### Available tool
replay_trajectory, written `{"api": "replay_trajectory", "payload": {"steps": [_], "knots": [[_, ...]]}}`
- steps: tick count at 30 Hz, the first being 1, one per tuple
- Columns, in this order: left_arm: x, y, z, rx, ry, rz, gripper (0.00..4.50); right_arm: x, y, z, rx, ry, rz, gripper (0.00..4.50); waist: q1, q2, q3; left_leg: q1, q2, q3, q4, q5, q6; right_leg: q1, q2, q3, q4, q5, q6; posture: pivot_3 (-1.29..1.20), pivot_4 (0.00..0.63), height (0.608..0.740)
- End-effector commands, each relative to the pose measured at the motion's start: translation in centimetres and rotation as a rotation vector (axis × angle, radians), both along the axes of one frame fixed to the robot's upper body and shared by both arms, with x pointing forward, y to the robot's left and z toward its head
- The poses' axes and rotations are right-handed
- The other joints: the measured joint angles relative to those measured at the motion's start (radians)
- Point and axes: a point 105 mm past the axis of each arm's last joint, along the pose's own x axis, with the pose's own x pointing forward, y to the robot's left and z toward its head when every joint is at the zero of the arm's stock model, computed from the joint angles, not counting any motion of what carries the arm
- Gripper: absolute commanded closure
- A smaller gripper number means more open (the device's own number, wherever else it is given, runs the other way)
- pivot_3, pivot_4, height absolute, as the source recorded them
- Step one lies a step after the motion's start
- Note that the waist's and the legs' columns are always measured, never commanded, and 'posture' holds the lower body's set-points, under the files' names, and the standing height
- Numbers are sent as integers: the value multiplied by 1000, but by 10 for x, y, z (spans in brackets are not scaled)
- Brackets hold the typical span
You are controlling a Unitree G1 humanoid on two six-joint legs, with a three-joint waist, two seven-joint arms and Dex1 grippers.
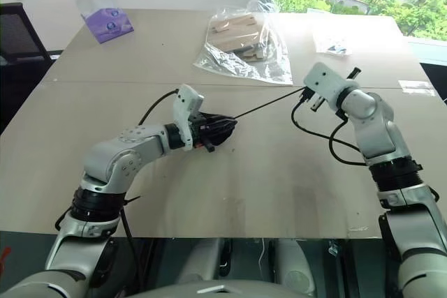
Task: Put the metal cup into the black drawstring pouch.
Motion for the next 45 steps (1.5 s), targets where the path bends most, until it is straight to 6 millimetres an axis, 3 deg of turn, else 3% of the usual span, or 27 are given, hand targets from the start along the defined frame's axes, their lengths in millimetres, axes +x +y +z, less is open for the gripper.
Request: {"api": "replay_trajectory", "payload": {"steps": [1,5,8,14,15,16,23,30,38,45], "knots": [[10,33,-12,122,-13,139,4279,-5,-40,23,97,-69,-117,4500,0,0,0,0,0,0,0,0,0,0,0,0,0,0,0,0,150,740],[9,27,-11,163,-56,112,4281,-18,-5,15,307,28,40,4500,-4,1,0,1,0,0,0,0,0,0,0,0,0,0,0,0,150,740],[5,20,2,120,-99,93,2853,-37,18,-3,349,118,142,3414,-2,1,-1,2,1,0,0,0,0,1,0,0,1,0,0,0,150,740],[-18,32,31,7,-164,115,54,-79,12,-20,412,185,165,563,0,2,-1,0,1,0,0,-2,4,0,0,0,0,0,0,0,150,740],[-24,36,35,-10,-176,125,0,-87,7,-22,428,185,156,117,2,2,-1,0,1,-1,0,-3,4,0,-1,0,0,0,0,0,150,740],[-28,41,38,-18,-187,148,0,-94,4,-23,444,179,147,10,2,2,-1,-1,1,-1,0,-3,4,0,-1,0,-1,0,0,0,150,740],[-53,80,41,-56,-264,312,0,-131,-11,-21,572,119,94,10,2,2,-1,3,2,0,0,-3,5,3,-1,0,0,0,0,0,150,740],[-84,109,18,-63,-198,332,0,-173,-20,-34,600,262,179,10,7,2,-1,8,2,0,-1,-3,6,8,-2,0,-1,0,0,0,150,740],[-109,127,17,-70,-134,253,0,-186,-36,-34,526,266,144,10,6,2,-1,17,3,1,-2,-4,6,16,-1,1,-3,-1,-1,0,150,740],[-112,126,13,-61,-95,183,0,-188,-44,-40,476,284,123,10,8,3,-1,16,3,1,-2,-4,7,16,-2,0,-3,-1,-1,0,150,740]]}}
